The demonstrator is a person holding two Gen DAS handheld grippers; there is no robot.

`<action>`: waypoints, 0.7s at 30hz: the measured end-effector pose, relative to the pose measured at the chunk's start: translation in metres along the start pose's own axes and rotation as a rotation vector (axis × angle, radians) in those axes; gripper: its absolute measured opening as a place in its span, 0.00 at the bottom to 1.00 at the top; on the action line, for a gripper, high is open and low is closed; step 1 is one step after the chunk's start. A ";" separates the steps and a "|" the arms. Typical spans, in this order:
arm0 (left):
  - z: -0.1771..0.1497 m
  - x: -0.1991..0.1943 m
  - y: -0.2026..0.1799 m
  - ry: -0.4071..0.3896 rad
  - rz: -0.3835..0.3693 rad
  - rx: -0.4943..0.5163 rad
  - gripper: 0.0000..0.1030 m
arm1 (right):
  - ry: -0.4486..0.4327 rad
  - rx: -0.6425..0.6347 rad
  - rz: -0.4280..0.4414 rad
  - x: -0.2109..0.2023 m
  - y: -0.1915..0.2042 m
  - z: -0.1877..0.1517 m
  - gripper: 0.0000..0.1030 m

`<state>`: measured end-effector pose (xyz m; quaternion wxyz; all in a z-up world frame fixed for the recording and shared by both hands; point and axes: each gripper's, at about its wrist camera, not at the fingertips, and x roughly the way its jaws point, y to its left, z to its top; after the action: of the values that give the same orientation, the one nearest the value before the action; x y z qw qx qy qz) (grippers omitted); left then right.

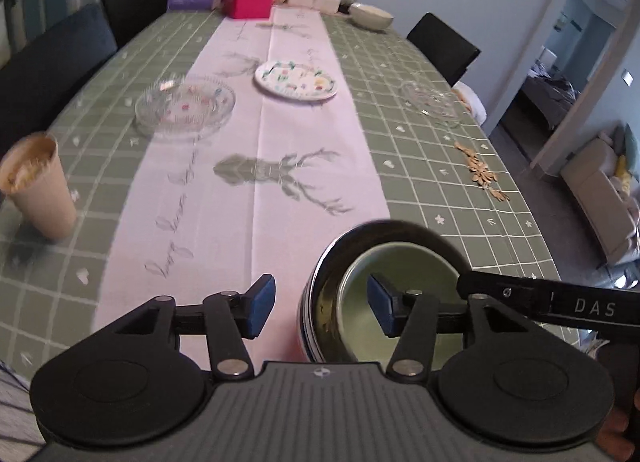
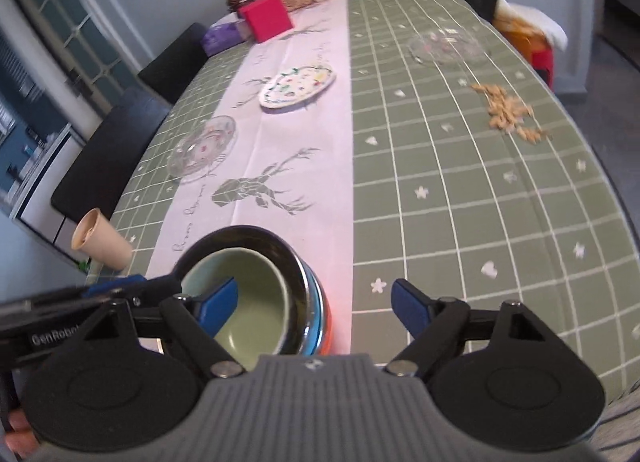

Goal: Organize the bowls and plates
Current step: 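Grip the nested bowl stack rim with both grippers and carry it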

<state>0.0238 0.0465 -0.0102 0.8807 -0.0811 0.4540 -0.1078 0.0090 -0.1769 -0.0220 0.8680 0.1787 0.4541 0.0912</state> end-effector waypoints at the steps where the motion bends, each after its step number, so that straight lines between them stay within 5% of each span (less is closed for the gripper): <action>1: -0.002 0.005 0.001 0.012 -0.015 -0.010 0.60 | -0.001 0.026 0.004 0.003 -0.003 -0.001 0.75; 7: -0.019 0.025 -0.005 0.030 0.042 0.015 0.61 | 0.062 0.023 0.025 0.027 -0.002 -0.012 0.73; 9: -0.024 0.029 -0.005 0.029 0.047 0.012 0.50 | 0.092 0.030 0.034 0.037 -0.001 -0.018 0.44; 10: -0.024 0.029 -0.006 0.029 0.035 0.003 0.43 | 0.104 0.039 0.055 0.041 -0.001 -0.020 0.41; 21: -0.021 0.023 0.005 0.051 0.059 -0.023 0.41 | 0.060 0.029 -0.004 0.047 0.015 -0.025 0.35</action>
<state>0.0198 0.0438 -0.0416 0.8707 -0.0751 0.4795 -0.0788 0.0150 -0.1420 -0.0642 0.8516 0.1877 0.4814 0.0882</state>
